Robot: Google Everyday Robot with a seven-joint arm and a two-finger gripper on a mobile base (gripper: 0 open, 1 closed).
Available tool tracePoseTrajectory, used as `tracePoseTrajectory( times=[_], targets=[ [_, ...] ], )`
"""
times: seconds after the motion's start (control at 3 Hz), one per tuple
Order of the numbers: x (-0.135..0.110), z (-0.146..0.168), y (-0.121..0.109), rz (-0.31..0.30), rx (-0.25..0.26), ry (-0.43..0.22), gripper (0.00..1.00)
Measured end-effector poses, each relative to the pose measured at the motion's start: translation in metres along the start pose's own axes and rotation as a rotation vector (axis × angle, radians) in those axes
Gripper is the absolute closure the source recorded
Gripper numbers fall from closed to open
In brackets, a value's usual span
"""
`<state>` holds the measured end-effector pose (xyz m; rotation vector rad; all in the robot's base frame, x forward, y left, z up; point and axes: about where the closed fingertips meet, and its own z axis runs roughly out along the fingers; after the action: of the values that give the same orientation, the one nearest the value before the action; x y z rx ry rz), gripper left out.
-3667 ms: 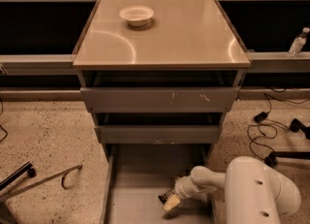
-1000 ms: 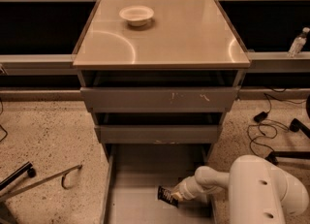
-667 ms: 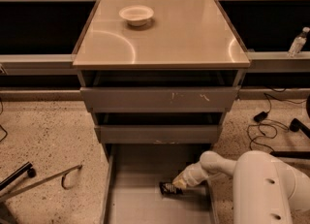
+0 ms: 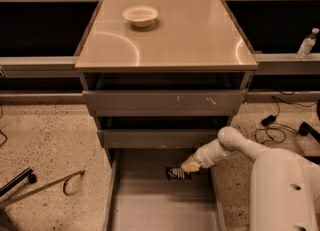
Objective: Pick rxbar chocolate from bottom drawer and place on counter
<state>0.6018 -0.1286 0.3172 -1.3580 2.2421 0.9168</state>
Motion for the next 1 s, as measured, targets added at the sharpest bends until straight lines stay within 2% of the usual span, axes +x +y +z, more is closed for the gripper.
tracePoseTrajectory(
  times=[0.33, 0.67, 1.0],
  targets=[
    [0.0059, 0.0034, 0.0182, 0.002, -0.069, 0.018, 1.00],
    [0.0058, 0.0034, 0.0182, 0.002, -0.069, 0.018, 1.00],
    [-0.0018, -0.0054, 0.0260, -0.045, -0.018, 0.022, 1.00]
  ],
)
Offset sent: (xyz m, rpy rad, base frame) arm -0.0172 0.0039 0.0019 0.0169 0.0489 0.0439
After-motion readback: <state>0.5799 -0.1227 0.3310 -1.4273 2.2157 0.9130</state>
